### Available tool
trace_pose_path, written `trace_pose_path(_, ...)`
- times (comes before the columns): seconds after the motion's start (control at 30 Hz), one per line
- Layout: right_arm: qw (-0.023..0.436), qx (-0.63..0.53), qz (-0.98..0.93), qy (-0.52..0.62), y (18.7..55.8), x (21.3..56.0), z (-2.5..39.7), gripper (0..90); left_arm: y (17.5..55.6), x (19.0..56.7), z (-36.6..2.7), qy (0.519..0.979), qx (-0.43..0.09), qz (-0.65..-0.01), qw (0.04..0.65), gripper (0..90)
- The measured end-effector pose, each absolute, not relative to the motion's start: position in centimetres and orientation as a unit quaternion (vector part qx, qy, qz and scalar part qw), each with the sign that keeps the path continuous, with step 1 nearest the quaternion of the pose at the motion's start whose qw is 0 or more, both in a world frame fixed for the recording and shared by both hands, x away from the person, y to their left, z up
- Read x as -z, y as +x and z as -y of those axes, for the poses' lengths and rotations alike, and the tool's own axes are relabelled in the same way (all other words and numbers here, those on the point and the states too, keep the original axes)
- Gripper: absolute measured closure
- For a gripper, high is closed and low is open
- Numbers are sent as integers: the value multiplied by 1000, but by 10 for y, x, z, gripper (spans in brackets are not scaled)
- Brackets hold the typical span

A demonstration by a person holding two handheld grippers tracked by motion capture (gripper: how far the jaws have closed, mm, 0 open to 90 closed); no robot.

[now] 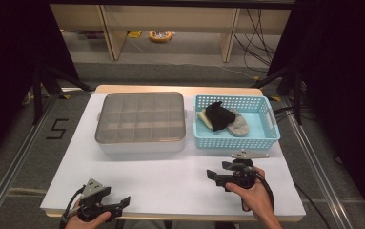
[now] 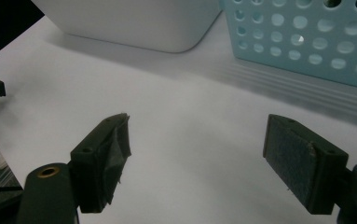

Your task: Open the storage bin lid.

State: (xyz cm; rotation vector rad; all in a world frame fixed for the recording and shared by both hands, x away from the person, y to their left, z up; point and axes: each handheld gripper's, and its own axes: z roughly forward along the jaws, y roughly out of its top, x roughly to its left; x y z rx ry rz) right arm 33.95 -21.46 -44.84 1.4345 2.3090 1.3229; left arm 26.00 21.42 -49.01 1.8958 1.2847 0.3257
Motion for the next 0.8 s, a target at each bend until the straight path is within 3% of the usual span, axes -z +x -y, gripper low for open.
trace_pose_path(0.33, 55, -439, -771, 458, 350, 441, 201, 245, 261, 490, -216, 750, -133, -510, 400, 157)
trace_pose_path(0.7, 48, -445, -778, 442, 363, 432, 188, 270, 271, 476, -234, 710, -142, -540, 429, 157)
trace_pose_path(0.8, 35, -456, -773, 439, 370, 427, 184, 297, 283, 471, -243, 704, -119, -546, 439, 158)
